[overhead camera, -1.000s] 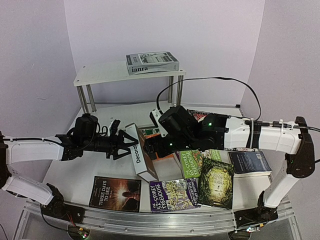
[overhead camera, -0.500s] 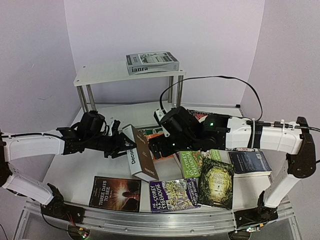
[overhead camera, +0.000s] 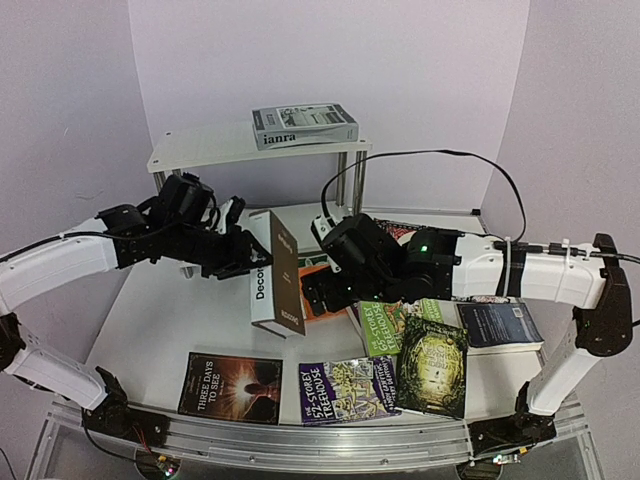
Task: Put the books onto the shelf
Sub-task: Pick up the book from the book pile, then place the book in the book pile.
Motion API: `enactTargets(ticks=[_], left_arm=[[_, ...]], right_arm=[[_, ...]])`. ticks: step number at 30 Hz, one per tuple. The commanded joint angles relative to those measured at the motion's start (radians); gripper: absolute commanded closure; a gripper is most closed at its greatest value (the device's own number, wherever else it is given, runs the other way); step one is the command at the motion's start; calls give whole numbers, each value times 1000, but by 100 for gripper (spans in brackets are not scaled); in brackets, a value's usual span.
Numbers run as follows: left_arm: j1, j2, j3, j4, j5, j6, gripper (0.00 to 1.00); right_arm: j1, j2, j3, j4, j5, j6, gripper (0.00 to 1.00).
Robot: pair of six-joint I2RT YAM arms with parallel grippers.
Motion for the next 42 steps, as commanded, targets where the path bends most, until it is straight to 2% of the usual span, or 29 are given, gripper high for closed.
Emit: enactTargets(ticks=[1, 9, 14, 18, 22, 26, 32, 37, 42], left_arm=[[-4, -80, 168, -40, 27, 152, 66], [-4, -98, 425, -144, -49, 385, 65], [-3, -131, 597, -161, -244, 497, 66], [-4, -91, 730, -153, -453, 595, 68], [-4, -36, 818, -92, -563, 735, 70], [-4, -23, 798, 60, -620, 916, 70], [-4, -36, 598, 436, -604, 1224, 68], [-4, 96, 640, 535, -642, 1451, 69], [-4, 242, 739, 561, -653, 1608, 70]], right_arm=[[1, -81, -2, -36, 104, -24, 7], [2, -196, -65, -12, 236, -30, 7], [1, -252, -107, 7, 275, -44, 7], [1, -269, -120, 8, 285, -45, 7], [2, -281, -130, 8, 290, -42, 7], [2, -293, -141, 8, 292, -40, 7], [1, -314, -155, 8, 303, -39, 7], [2, -338, -167, 8, 308, -37, 7], [2, -368, -194, 8, 320, -37, 7]])
